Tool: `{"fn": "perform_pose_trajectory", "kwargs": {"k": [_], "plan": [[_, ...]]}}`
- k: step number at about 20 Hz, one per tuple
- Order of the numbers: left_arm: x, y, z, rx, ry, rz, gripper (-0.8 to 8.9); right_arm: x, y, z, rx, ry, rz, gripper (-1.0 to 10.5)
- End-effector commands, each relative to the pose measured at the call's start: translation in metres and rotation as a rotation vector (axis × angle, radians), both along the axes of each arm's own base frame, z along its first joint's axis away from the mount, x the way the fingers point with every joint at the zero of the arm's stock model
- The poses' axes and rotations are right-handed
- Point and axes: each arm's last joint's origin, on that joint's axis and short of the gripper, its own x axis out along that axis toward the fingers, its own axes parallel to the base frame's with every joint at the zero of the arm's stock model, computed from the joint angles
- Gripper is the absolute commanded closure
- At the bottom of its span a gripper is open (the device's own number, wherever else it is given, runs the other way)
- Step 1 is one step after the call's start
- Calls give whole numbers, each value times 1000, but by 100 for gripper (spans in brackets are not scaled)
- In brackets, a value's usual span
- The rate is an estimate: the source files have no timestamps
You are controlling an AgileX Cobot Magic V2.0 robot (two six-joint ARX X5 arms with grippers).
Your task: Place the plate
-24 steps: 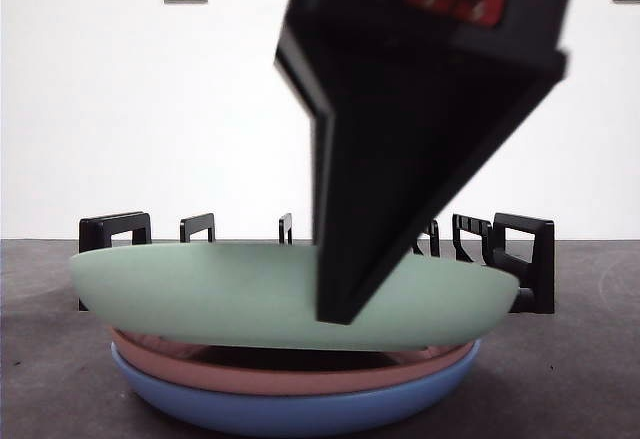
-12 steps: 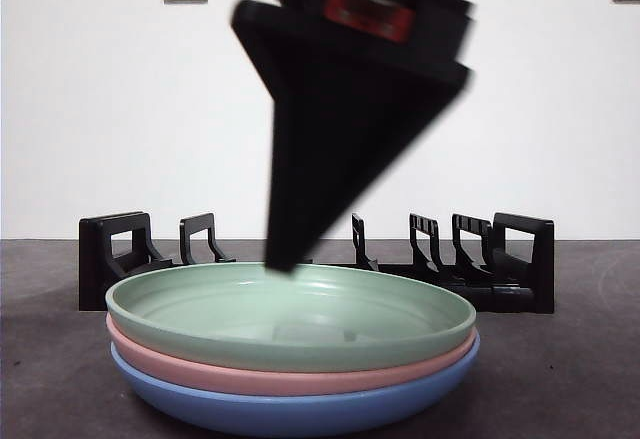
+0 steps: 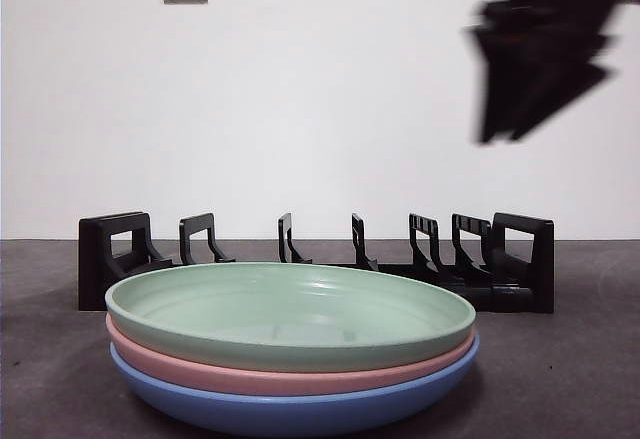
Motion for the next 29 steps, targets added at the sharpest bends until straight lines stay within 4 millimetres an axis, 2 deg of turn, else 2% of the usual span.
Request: {"fn": "perform_pose_trajectory", "kwargs": {"k": [1,2,4,6,8,9,10,11,21,23,24,26,27,29], "plan": [[14,-2,1,28,4,-7,408,-17,-36,-1,78,0,-142,721],[23,-4,1,30,14,-8,408,-32,-51,0,116,-18,-203,721],[38,-6,-1,34,32,-8,408,-60,-67,3,161,-64,-278,721],[48,-8,-5,26,75,-1,409,-80,-72,7,177,-113,-292,721],[53,-9,-10,31,117,-1,409,-91,-73,13,193,-152,-292,722],[53,-9,-10,30,126,-2,455,-93,-73,14,209,-158,-301,752],[53,-10,-11,26,135,-23,809,-95,-73,15,221,-161,-299,970],[53,-10,-11,21,132,-35,800,-95,-74,16,226,-169,-302,922],[50,-10,-8,12,106,-31,805,-96,-73,16,264,-148,-304,926],[47,-8,-7,146,-6,-81,805,-95,-73,16,264,-149,-305,926],[47,-7,-11,178,-118,-86,805,-95,-73,16,265,-152,-304,926],[44,-3,-36,267,-398,-64,805,-95,-73,17,267,-159,-303,926],[39,0,-52,304,-484,-38,805,-95,-73,17,269,-164,-302,926],[29,8,-87,329,-528,26,805,-94,-73,18,273,-177,-302,926]]}}
